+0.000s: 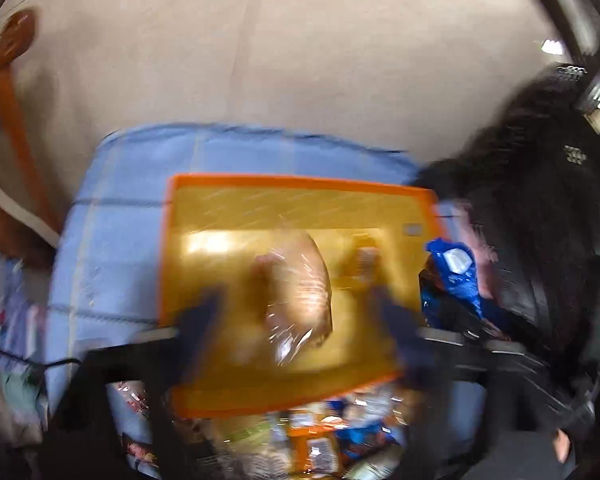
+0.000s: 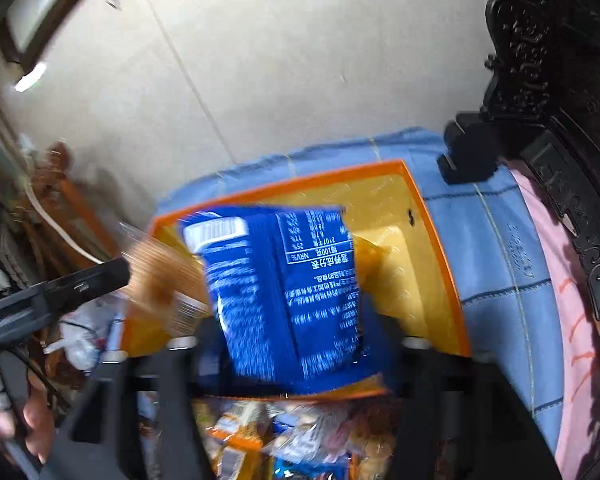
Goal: Organize snacks
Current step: 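Carry both snacks into the orange box and open both tools, then grasp the tall clear tube package with the left tool while the right tool grasps the rice-cake packet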
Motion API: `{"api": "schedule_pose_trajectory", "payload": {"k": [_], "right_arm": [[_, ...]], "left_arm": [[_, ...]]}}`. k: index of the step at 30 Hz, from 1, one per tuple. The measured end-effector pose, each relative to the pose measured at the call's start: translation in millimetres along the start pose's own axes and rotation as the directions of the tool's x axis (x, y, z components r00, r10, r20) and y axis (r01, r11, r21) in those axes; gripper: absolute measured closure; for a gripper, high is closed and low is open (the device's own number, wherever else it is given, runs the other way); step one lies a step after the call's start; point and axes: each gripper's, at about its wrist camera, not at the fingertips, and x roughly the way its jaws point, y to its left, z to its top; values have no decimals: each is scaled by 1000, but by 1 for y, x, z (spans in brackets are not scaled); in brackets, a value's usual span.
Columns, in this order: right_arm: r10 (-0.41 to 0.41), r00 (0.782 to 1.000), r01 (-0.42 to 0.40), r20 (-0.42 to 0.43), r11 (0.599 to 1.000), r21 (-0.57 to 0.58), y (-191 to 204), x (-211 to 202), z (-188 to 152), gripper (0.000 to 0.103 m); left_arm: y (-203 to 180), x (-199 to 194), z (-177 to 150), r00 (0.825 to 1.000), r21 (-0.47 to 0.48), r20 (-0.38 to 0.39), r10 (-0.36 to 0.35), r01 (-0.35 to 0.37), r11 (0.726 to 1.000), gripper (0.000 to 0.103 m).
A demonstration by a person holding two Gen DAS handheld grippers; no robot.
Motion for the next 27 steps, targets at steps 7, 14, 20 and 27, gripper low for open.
{"api": "schedule_pose_trajectory", "payload": {"k": [7,14,20,27], "right_arm": [[29,1000,-29,4,998,-62,0,-17,-36,26],[62,996,-63,-60,998,-11,-14,-43,-92,26],[68,994,-76,-90,993,-87,1,-74,-154,26],[71,976,-76,-204,997,-14,-4,-73,-215,26]], "left_arm": [[26,-2,-35,1000,16,-1,27,-27,999,4],[43,-29,-89,1000,16,-10,16,-16,1000,4],[53,-45,-152,998,53,-55,12,-9,999,4],[71,-30,-216,978,35,-206,27,-20,999,4]]}}
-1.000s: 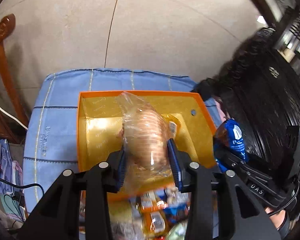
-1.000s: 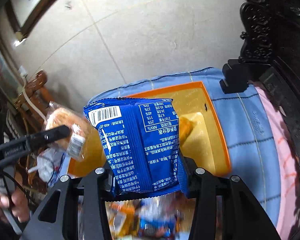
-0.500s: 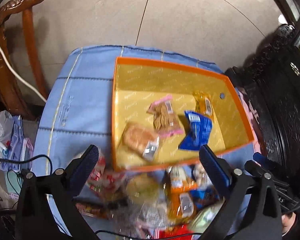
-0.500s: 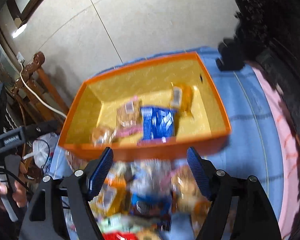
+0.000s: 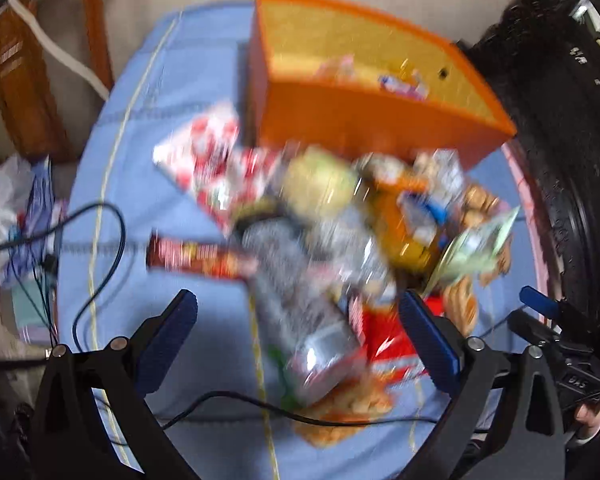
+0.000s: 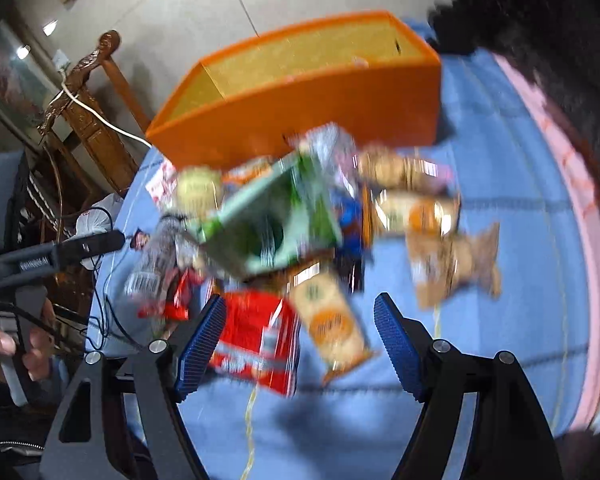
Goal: Organize snacks
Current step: 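Grasp the tall clear tube package with the left tool while the right tool grasps the rice-cake packet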
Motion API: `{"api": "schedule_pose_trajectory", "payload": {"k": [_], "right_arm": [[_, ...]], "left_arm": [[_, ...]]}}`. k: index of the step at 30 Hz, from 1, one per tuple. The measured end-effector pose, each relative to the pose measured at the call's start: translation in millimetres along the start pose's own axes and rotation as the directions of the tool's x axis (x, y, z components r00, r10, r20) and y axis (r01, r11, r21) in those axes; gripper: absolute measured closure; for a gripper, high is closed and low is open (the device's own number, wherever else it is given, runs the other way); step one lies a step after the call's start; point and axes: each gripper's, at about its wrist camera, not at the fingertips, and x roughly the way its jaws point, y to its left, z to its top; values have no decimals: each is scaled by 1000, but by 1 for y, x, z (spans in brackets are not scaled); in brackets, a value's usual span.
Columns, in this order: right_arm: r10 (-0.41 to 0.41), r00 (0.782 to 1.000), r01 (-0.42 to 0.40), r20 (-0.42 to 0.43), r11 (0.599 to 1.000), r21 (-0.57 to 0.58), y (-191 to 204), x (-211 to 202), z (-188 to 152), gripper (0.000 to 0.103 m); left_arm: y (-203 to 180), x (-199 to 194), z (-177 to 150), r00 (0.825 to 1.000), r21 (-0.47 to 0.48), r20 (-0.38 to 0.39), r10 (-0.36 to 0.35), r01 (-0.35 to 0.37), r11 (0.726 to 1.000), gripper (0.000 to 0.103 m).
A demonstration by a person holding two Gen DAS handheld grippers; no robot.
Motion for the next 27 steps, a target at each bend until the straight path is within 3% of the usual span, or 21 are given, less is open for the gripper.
{"api": "schedule_pose_trajectory", "payload": {"k": [3,9,10,11,12,13,14,18,19,22,27], "right_arm": [[5,1000,-5,-10,1000,9,1,-1,-9,26],[0,1000,0,-20,1000,-15,8,-1,-17,26],[0,1000,0,-25,1000,-15,8,0,-18,26],[-2,999,1,-33,1000,-16,8,2,-19,26],[-6,999,5,-38,1000,-17,7,3,-20,26],[-16,999,15,-46,1000,-20,5,5,-21,26],[-28,998,27,-52,999,-23,4,7,-21,26],[-129,990,125,-53,990,-67,0,17,-18,27],[-167,984,162,-60,983,-82,-1,22,-16,31],[-174,978,162,-114,981,-110,-5,44,-10,72],[-153,977,132,-149,982,-138,1,70,0,65]], "left_arm": [[18,21,-7,996,-118,-79,-41,32,993,4],[38,49,-1,987,-295,-130,-94,52,954,6],[38,53,2,987,-303,-135,-91,46,952,18],[36,57,4,985,-293,-142,-94,49,955,28],[33,66,6,978,-272,-179,-103,51,961,52],[31,72,10,972,-275,-201,-123,65,959,66],[30,75,10,969,-283,-206,-136,74,956,69],[17,62,5,981,-209,-175,-85,47,977,76],[16,56,4,983,-193,-163,-87,54,980,76],[8,30,-5,992,-125,-114,-61,46,991,76],[11,10,-15,995,-119,-80,-58,49,992,76]]}}
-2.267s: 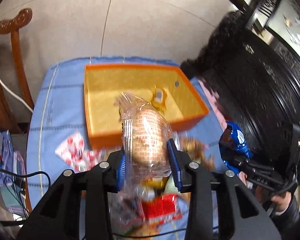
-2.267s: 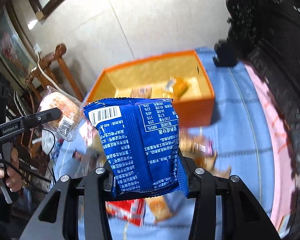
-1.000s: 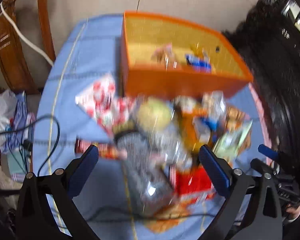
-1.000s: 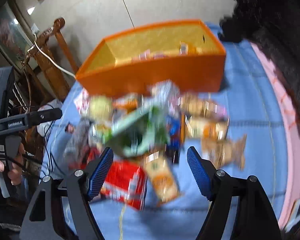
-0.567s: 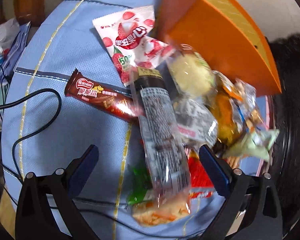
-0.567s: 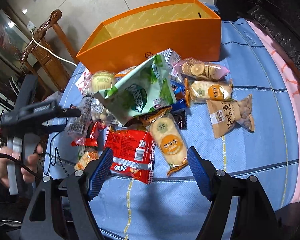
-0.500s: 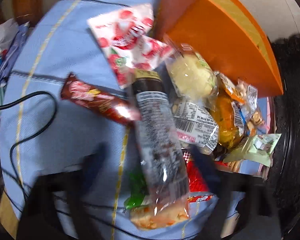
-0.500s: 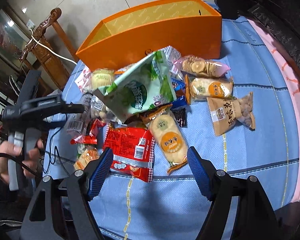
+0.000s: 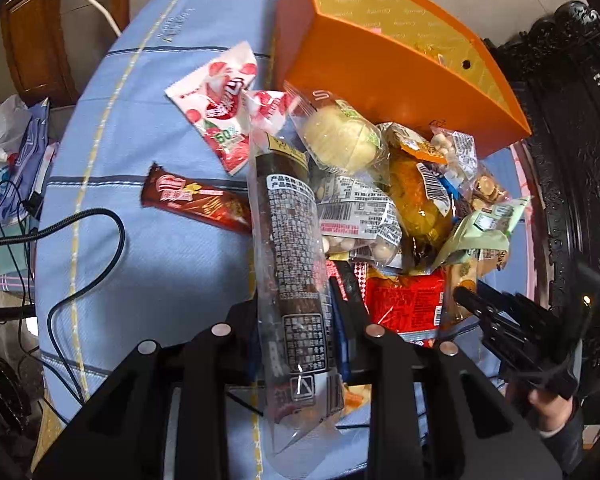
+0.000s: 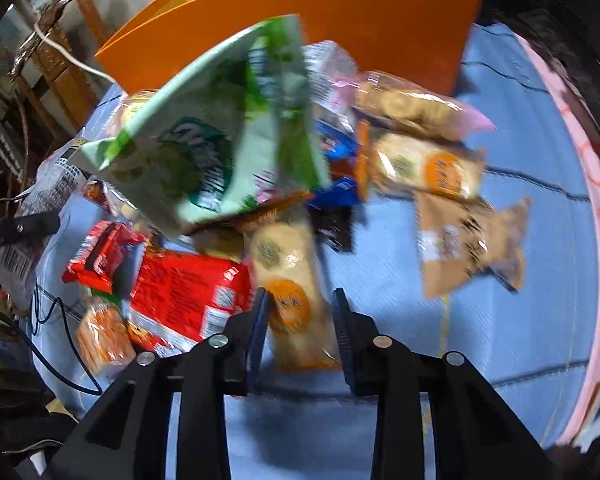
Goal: Organize snacks
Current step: 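Grasp the tall clear tube package with the left tool while the right tool grasps the rice-cake packet, then carry both packages over the orange box and release them inside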
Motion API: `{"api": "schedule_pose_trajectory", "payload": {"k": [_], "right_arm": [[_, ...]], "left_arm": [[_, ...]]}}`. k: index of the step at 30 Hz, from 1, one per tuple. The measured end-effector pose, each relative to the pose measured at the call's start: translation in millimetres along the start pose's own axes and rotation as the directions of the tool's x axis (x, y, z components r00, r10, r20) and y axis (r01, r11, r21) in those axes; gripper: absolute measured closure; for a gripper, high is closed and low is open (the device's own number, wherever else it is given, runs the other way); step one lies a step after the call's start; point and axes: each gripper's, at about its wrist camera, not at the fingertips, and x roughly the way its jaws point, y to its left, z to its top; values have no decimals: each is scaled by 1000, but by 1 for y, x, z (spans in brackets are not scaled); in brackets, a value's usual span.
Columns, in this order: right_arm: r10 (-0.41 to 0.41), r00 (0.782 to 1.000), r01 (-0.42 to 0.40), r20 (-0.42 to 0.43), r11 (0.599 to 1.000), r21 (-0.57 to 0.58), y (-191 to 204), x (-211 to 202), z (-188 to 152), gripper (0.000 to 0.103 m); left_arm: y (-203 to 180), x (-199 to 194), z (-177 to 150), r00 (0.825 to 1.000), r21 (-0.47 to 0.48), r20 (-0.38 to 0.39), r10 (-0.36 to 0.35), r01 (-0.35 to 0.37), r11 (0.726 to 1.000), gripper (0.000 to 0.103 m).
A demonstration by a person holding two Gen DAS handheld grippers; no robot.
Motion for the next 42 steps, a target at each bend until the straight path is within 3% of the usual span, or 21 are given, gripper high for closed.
{"api": "schedule_pose_trajectory", "payload": {"k": [4,7,8,10,12,15,24,28,35,42], "right_arm": [[-6,1000,6,5,1000,-23,7,-2,4,51],[-76,993,72,-88,996,-43,5,22,0,51],[-86,991,82,-98,995,-49,6,28,-3,68],[-104,993,98,-64,991,-88,14,27,-5,68],[-36,998,33,-50,998,-46,12,19,-5,68],[-4,1000,4,-5,1000,-10,5,-1,-8,68],[124,978,-148,171,979,138,-34,-79,-13,68],[158,953,-196,257,972,130,-35,-109,8,68],[161,897,-210,411,975,77,-27,-148,84,68],[138,894,-212,426,968,133,-38,-121,165,68]], "left_arm": [[14,-10,-6,1000,-10,8,-14,14,1000,76],[21,-6,-6,1000,-29,-5,-27,27,999,76],[22,-3,-7,999,-33,-11,-33,33,999,76],[22,7,-7,999,-42,-30,-37,35,998,76],[24,16,-7,998,-59,-48,-43,40,997,76],[25,16,-6,998,-62,-46,-44,41,997,76],[4,-55,7,987,31,128,-97,93,995,76],[-19,-74,27,976,81,183,-114,101,992,76],[-62,-92,93,957,144,246,-152,119,982,75],[-85,-62,156,965,111,215,-148,126,986,75]]}}
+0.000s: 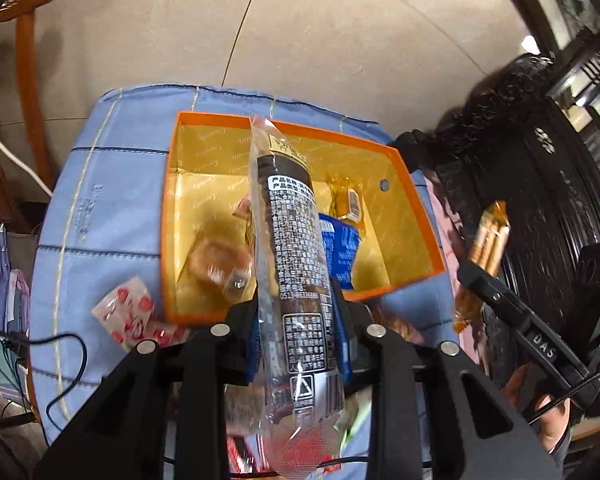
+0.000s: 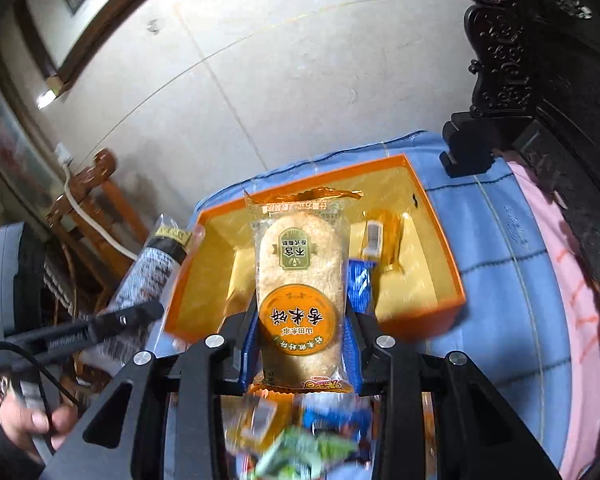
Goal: Organize snacks
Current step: 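Carry both packages over the orange box and release them inside, then grasp the red barcode bag with the left tool while the right tool grasps the red noodle bag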
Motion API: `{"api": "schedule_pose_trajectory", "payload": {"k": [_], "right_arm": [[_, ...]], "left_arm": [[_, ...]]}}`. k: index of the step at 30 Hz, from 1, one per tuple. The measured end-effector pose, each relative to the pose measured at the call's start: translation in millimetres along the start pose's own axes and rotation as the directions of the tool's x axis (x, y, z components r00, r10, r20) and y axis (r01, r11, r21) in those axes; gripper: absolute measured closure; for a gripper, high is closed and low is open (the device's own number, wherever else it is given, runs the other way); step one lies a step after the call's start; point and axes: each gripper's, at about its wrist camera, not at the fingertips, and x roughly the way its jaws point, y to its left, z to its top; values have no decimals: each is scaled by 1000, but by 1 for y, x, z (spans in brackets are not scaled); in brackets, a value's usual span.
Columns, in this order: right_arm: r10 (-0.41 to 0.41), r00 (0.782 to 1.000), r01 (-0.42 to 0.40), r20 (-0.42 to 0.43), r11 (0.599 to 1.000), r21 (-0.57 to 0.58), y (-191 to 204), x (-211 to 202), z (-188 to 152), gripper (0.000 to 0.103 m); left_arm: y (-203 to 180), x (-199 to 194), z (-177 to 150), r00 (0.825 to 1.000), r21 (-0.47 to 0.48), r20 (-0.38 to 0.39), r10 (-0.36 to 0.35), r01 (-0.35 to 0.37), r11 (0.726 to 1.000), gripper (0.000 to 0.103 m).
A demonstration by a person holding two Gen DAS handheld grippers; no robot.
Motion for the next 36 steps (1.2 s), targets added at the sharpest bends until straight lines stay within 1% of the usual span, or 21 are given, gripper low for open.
{"api": "schedule_pose_trajectory", "payload": {"k": [3,6,7,8,9,10,11,12,13,15,18,21,24,26,30,33,36], "right_arm": [[-14,1000,15,-12,1000,13,-1,26,15,68],[-29,999,29,-30,999,22,-2,53,22,68],[-26,999,28,-37,999,32,-2,60,22,66],[-33,999,35,-43,999,41,-3,66,21,55],[-55,997,58,-62,997,49,-5,74,21,44],[-71,995,76,-76,996,55,-6,77,19,28],[-78,995,83,-70,994,75,-9,75,16,26],[-76,996,80,-52,993,87,-11,72,14,25],[-73,997,76,-39,994,81,-12,67,8,25],[-81,995,85,-62,995,55,-13,60,-2,25],[-67,994,73,-85,995,66,-20,45,-24,25],[-66,993,71,-95,996,50,-24,29,-45,25],[-60,991,65,-123,997,34,-22,15,-71,25],[-24,991,28,-135,999,30,-16,4,-89,25],[14,984,-20,-176,999,-32,5,-12,-125,25],[9,971,-29,-238,996,-80,20,-12,-155,25],[21,953,-39,-301,998,-53,22,-9,-182,25]], "left_arm": [[0,22,19,1000,-19,-18,7,-7,1000,75],[4,40,29,999,-35,-39,19,-21,999,74],[5,45,31,999,-43,-40,30,-32,999,72],[7,49,33,999,-38,-17,39,-40,998,68],[9,56,34,996,-56,-20,85,-86,995,45],[11,59,33,993,-62,-27,118,-120,991,20],[13,59,31,988,-61,-25,150,-151,987,14],[13,57,28,989,-52,-8,146,-146,988,11],[14,54,26,991,-37,6,133,-133,991,10],[18,49,20,990,-23,-6,144,-144,989,10],[29,35,4,992,-15,-5,129,-129,992,10],[45,19,-19,990,-39,3,140,-140,989,9],[60,12,-44,992,-79,-29,126,-128,989,9],[67,9,-62,992,-92,-44,116,-120,989,9],[70,9,-103,988,-54,-104,118,-124,991,9],[70,16,-132,979,-15,-167,118,-122,992,9],[71,27,-154,967,-8,-222,125,-130,991,9]]}}
